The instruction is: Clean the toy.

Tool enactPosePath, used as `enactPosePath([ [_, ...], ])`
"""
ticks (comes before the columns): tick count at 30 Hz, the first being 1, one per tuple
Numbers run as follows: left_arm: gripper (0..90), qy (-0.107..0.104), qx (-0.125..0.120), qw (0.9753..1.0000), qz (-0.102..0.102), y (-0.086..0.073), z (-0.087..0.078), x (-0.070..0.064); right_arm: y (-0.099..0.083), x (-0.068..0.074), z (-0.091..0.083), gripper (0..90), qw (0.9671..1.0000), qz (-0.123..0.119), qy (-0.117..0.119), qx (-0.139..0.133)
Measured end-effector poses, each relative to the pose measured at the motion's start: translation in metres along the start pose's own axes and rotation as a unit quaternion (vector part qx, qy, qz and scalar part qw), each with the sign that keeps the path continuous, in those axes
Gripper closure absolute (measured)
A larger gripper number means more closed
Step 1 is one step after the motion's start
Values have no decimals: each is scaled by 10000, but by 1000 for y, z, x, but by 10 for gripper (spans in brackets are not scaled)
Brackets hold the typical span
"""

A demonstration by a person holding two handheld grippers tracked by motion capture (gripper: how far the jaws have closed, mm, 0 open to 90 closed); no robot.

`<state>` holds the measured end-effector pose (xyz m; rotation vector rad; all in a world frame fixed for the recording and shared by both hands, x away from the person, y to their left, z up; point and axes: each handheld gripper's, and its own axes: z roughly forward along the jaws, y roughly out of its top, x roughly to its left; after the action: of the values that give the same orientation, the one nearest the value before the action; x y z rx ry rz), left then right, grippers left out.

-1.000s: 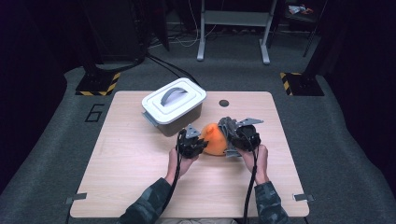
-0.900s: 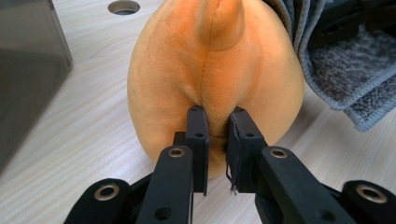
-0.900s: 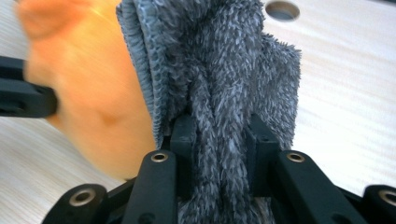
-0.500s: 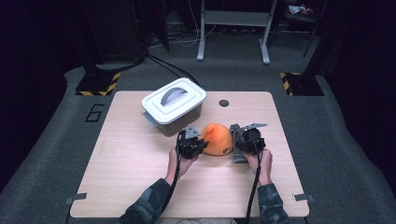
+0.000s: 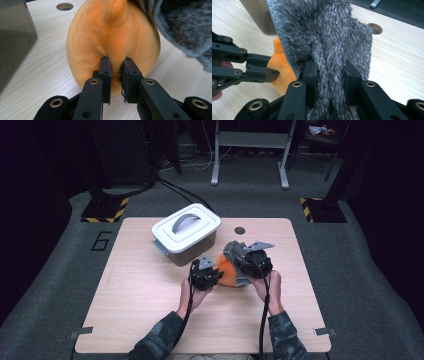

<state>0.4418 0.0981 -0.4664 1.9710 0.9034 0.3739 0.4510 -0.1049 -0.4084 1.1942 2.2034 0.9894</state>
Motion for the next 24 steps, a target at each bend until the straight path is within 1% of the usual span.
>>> enactPosePath([
  [1, 792, 0, 0, 10000, 0, 0, 0, 0, 0, 0, 2, 692, 10000, 12, -20, 15],
  [2, 792, -36, 0, 10000, -34, -1, 0, 2, -1, -1, 4, 691, 10000, 93, 12, 27],
  [3, 791, -36, 0, 10000, -34, -1, 0, 2, -1, -1, 4, 691, 10000, 93, 12, 27],
  [5, 791, -35, -5, 10000, -5, -1, 0, 2, -9, -9, 6, 691, 9998, 168, 37, 50],
  [6, 791, -38, -27, 10000, -28, -1, 1, 1, -12, -12, 6, 691, 9998, 211, 16, 67],
  [7, 791, -38, -27, 10000, -28, -1, 1, 1, -12, -12, 6, 691, 9998, 211, 16, 67],
  [8, 791, -35, -30, 10000, -34, -1, 1, 1, -19, -18, 6, 692, 9992, 367, -34, 171],
  [9, 791, -35, -30, 10000, -34, -1, 1, 1, -19, -18, 6, 692, 9992, 367, -34, 171],
  [10, 791, -43, -24, 10000, -33, -1, 1, 2, -26, -24, 8, 692, 9987, 437, -82, 236],
  [11, 791, -43, -24, 10000, -33, -1, 1, 2, -26, -24, 8, 692, 9987, 437, -82, 236],
  [13, 790, -41, -24, 10000, -1, -1, 1, 2, -32, -29, 11, 692, 9982, 494, -102, 320],
  [14, 789, -40, -32, 10000, -10, -1, 2, 2, -37, -33, 14, 692, 9972, 619, -91, 416],
  [16, 788, -46, -32, 10000, -7, -1, 2, 2, -40, -36, 15, 692, 9971, 622, -110, 430],
  [18, 787, -42, -20, 10000, 12, -1, 1, 2, -47, -40, 21, 692, 9954, 720, -137, 614],
  [19, 787, -42, -28, 10000, 4, -1, 2, 1, -49, -42, 23, 693, 9948, 776, -149, 643],
  [22, 785, -43, -45, 10000, 4, -1, 2, 1, -55, -46, 30, 693, 9931, 800, -222, 831],
  [23, 785, -46, -42, 10000, 8, -1, 2, 1, -55, -46, 30, 693, 9931, 800, -222, 831],
  [24, 783, -50, -30, 10000, 7, -1, 1, 2, -59, -49, 35, 693, 9906, 893, -243, 1005],
])
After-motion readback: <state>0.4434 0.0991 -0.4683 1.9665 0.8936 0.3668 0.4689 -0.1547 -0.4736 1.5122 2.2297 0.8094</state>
